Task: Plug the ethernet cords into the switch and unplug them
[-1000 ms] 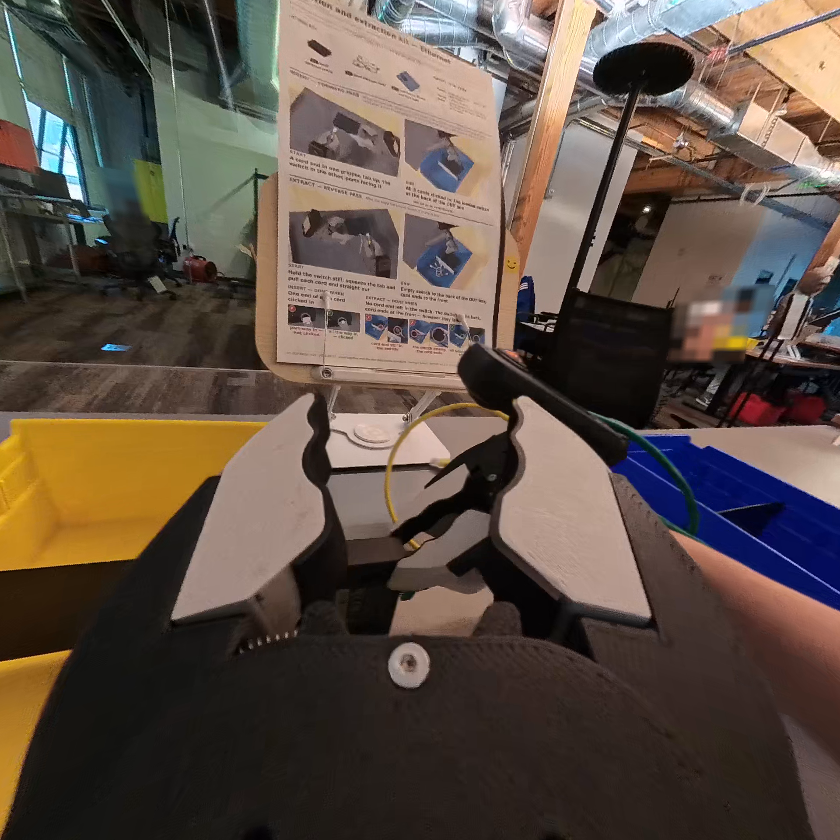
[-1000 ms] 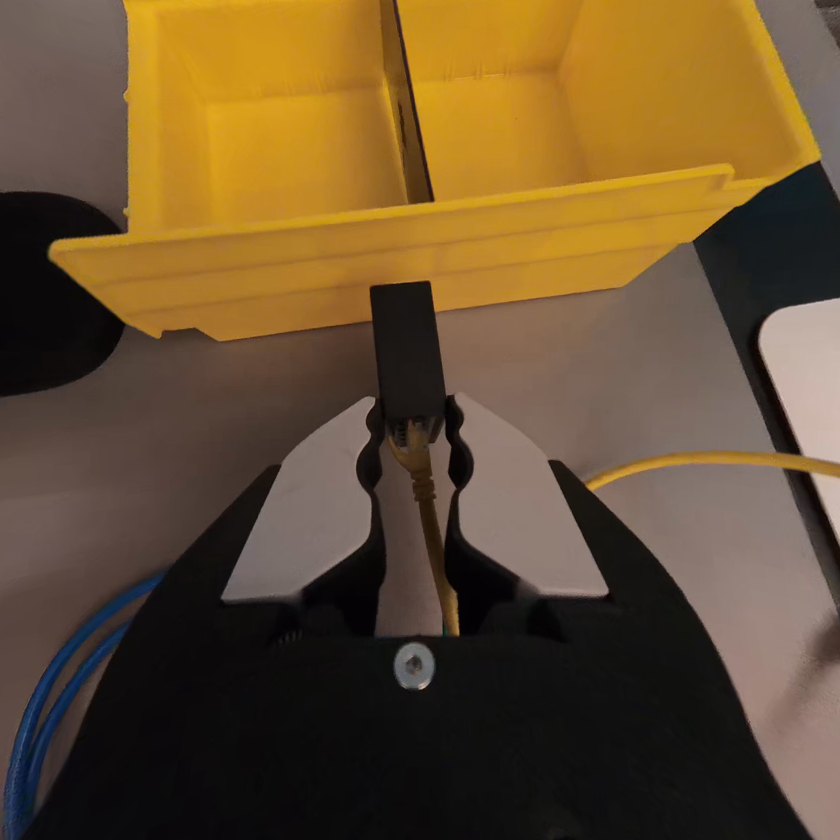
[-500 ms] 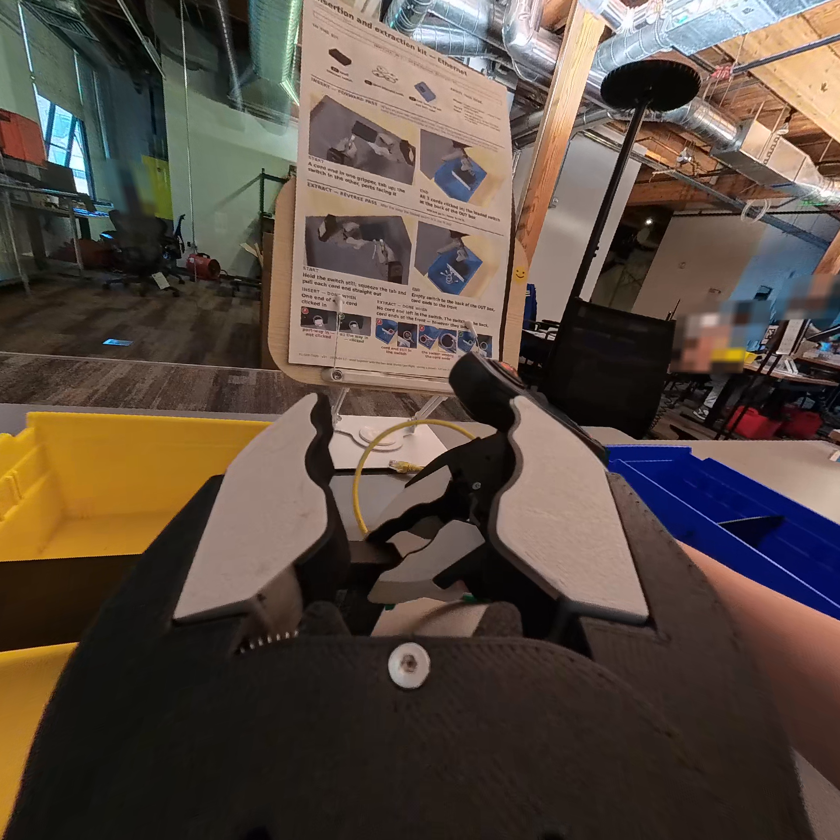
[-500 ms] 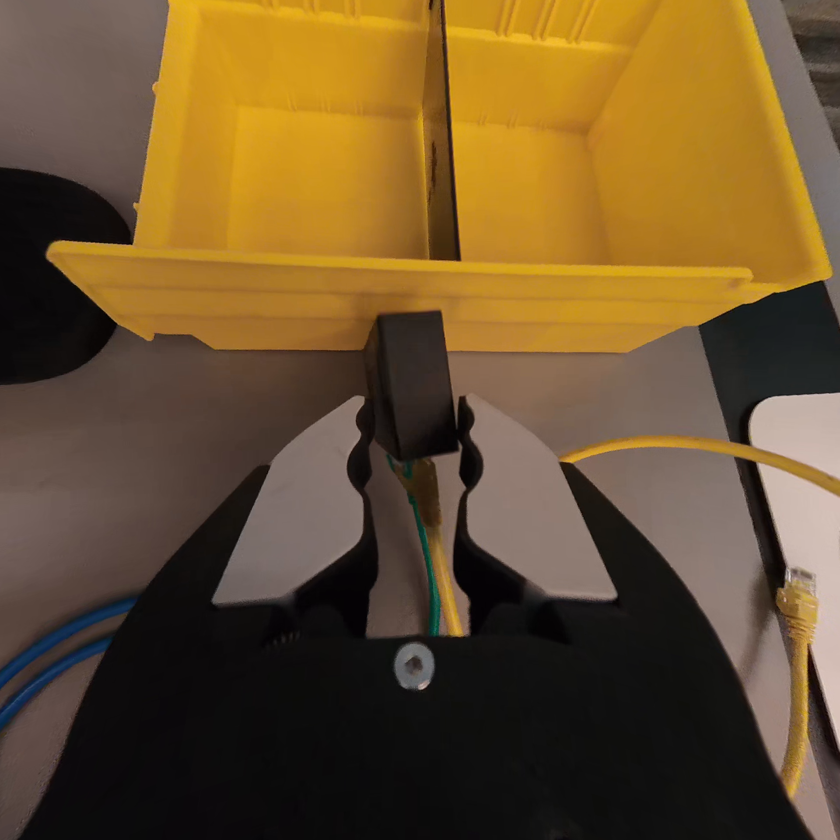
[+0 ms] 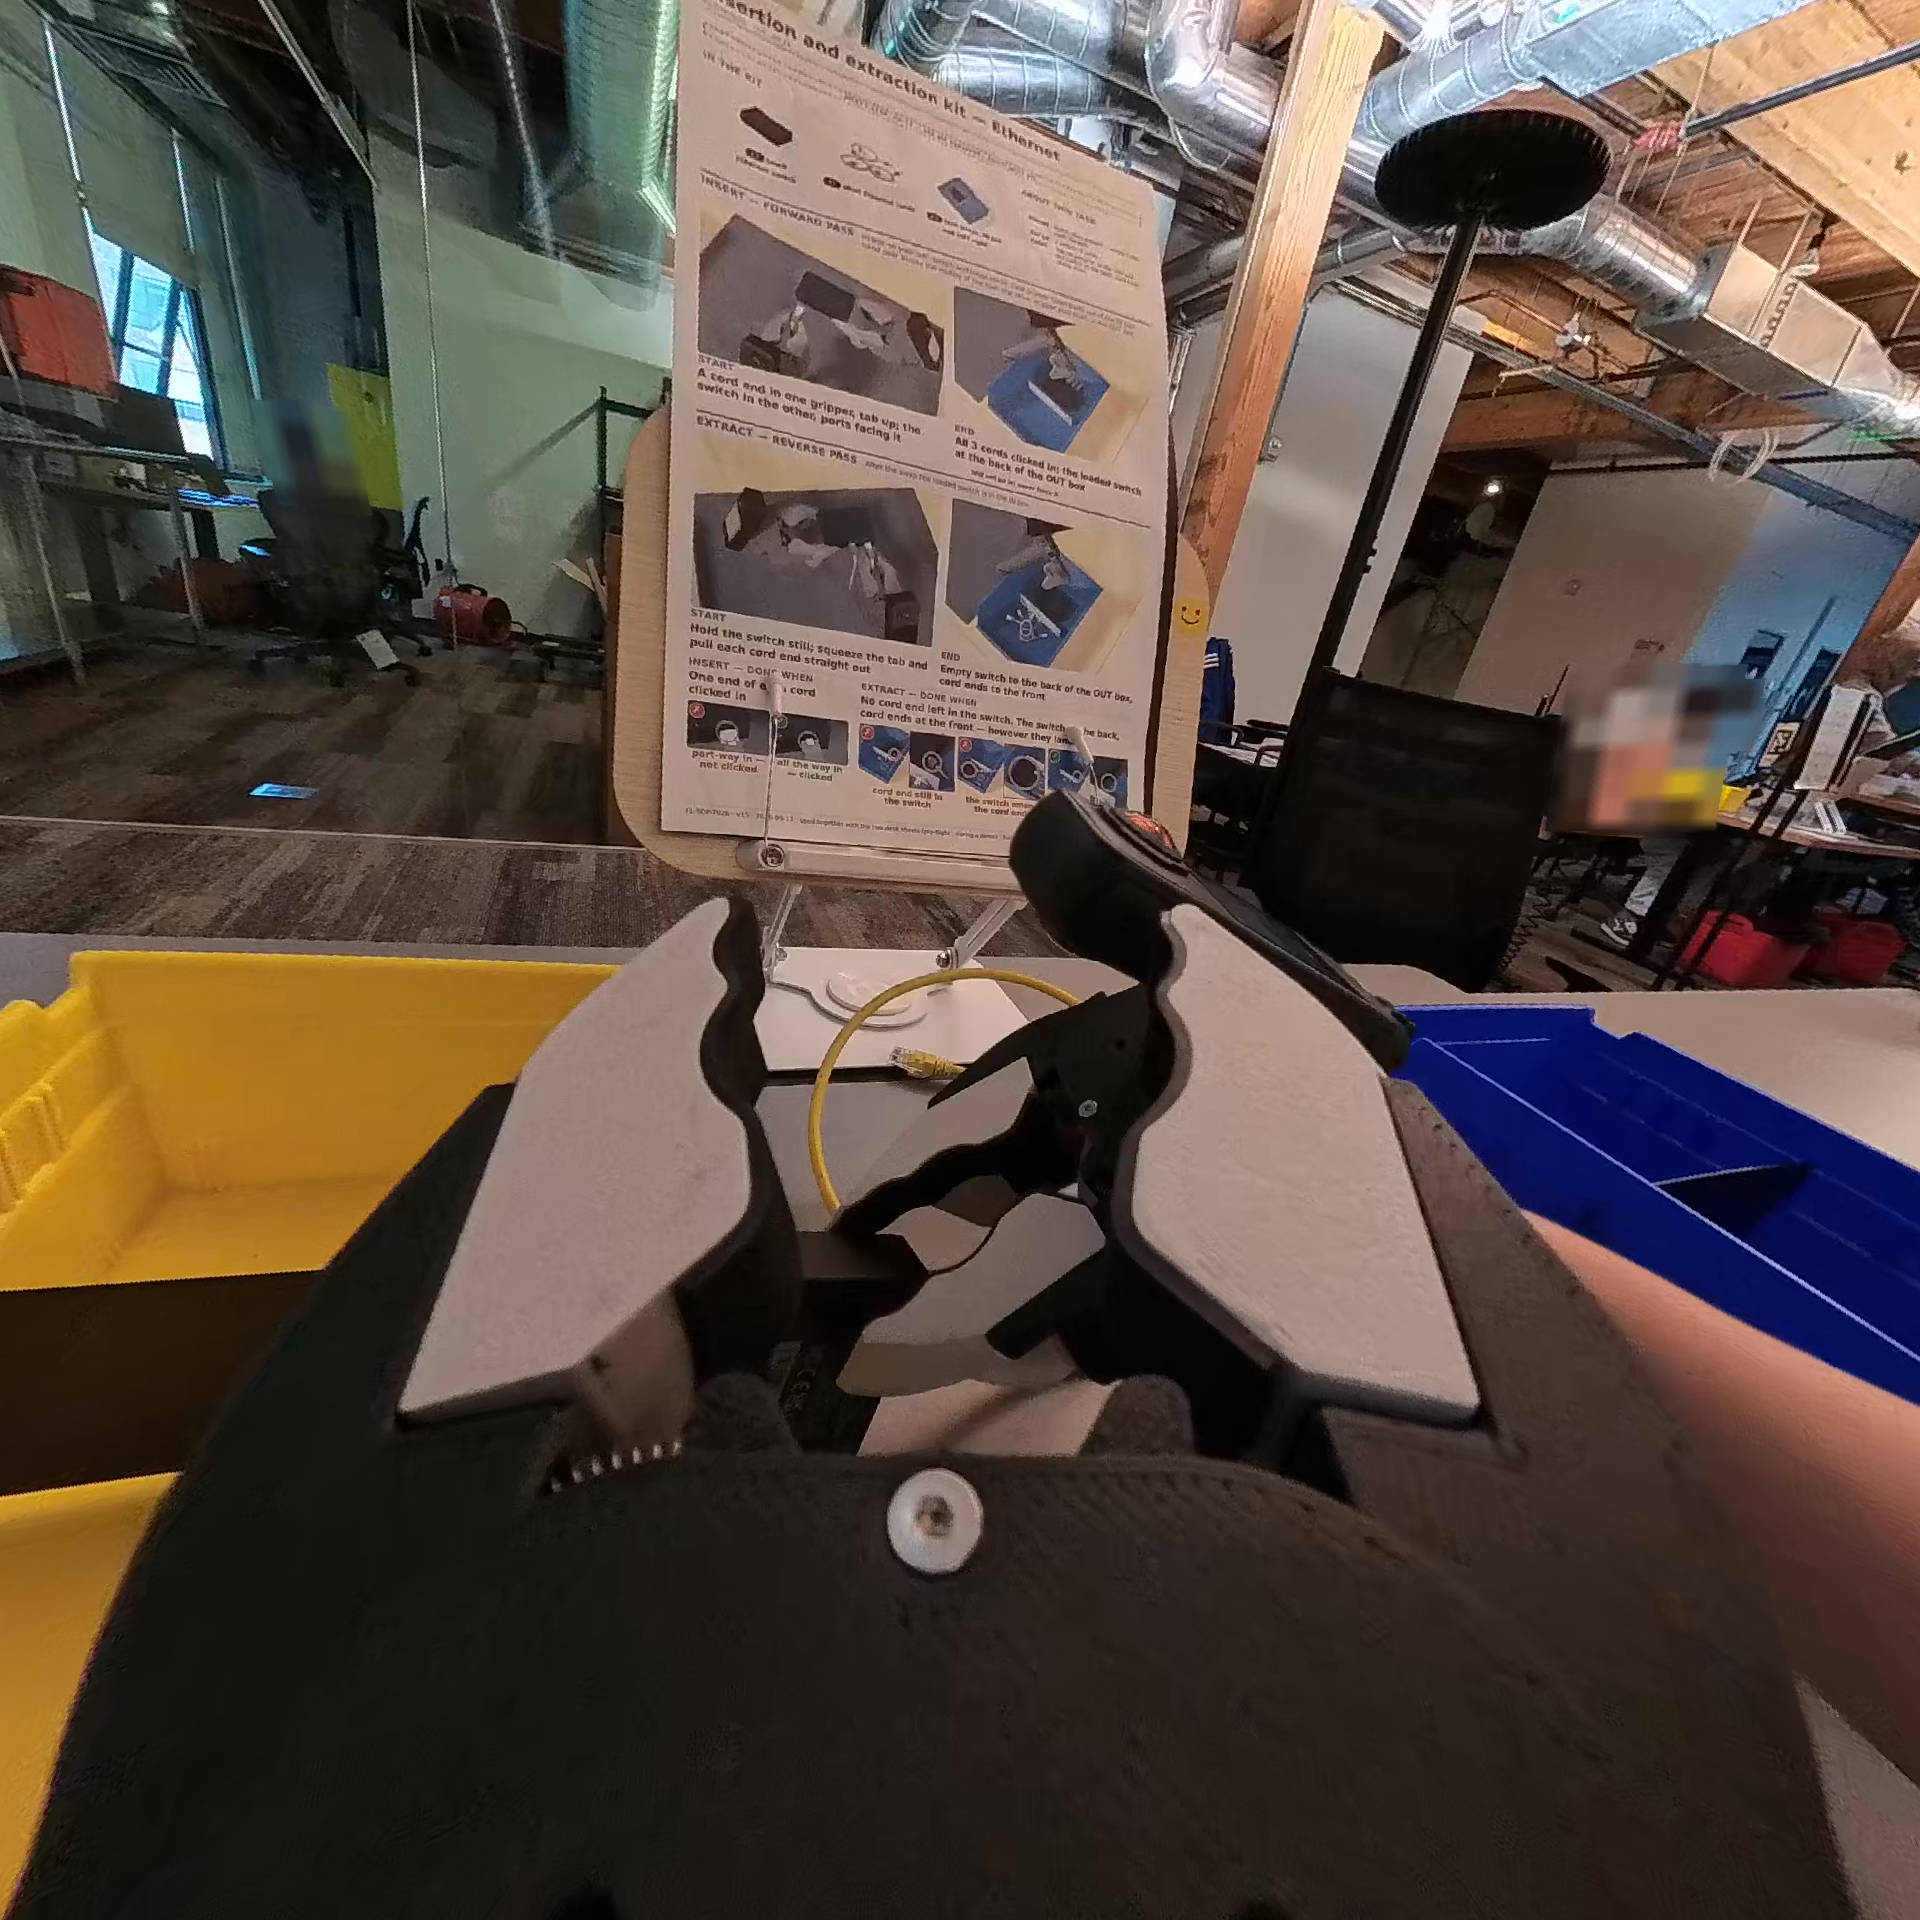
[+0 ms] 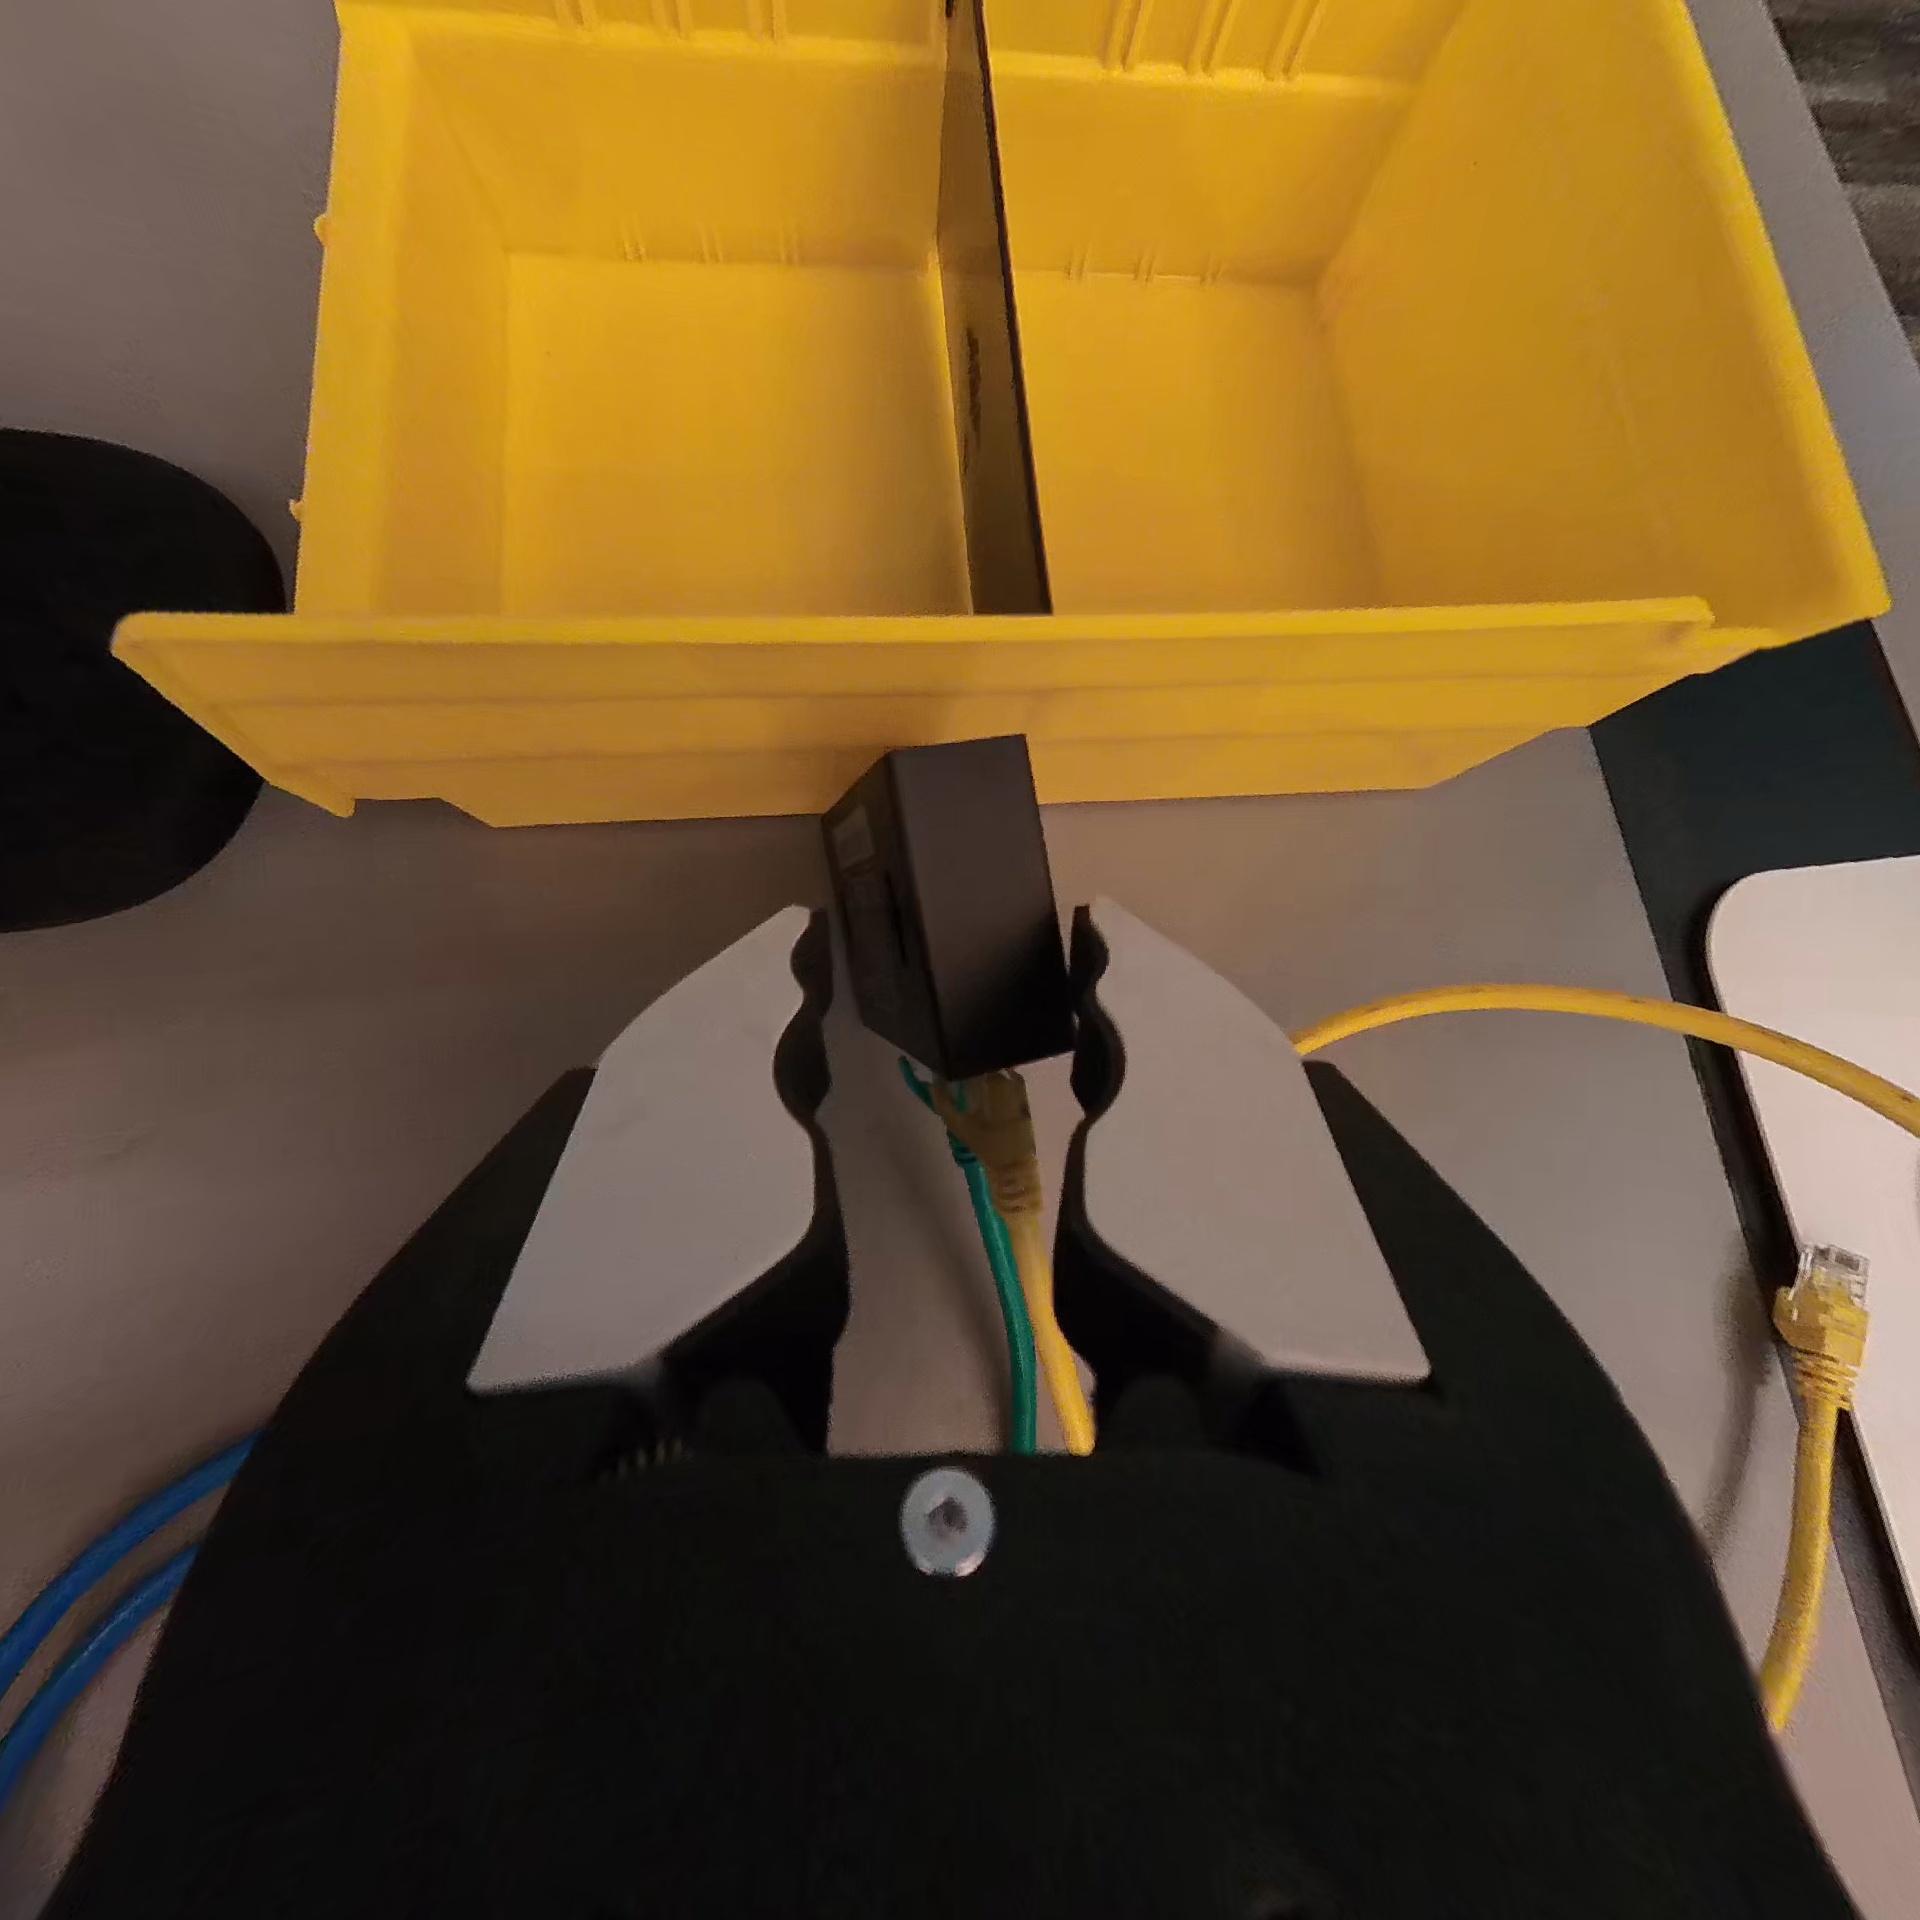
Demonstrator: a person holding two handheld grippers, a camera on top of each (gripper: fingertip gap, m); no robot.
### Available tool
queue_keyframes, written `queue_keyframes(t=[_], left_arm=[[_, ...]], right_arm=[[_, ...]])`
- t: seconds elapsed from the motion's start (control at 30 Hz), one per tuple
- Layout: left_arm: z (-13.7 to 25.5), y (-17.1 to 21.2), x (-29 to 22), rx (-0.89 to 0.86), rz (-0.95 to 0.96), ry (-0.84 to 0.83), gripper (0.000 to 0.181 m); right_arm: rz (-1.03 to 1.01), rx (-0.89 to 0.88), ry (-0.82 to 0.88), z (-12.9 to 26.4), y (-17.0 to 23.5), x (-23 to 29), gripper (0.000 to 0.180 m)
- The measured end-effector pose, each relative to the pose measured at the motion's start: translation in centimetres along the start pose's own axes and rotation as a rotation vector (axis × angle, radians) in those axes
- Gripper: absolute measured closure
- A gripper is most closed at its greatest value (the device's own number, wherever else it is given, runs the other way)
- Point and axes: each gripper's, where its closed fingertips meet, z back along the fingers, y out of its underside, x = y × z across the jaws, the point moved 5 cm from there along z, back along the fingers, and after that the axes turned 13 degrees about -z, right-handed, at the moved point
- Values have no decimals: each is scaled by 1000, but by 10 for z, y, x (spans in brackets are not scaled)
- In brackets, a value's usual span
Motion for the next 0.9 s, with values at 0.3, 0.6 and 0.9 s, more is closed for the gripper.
queue_keyframes(t=[0.3,0.6,0.9], left_arm=[[3,-3,2,-16,6,-8,110],[3,-4,1,-14,-3,-8,111],[-4,9,-15,128,-92,119,112]], right_arm=[[-65,21,94,0,-5,-3,125],[-153,171,84,-4,2,-8,134],[-10,69,87,26,18,3,146]])
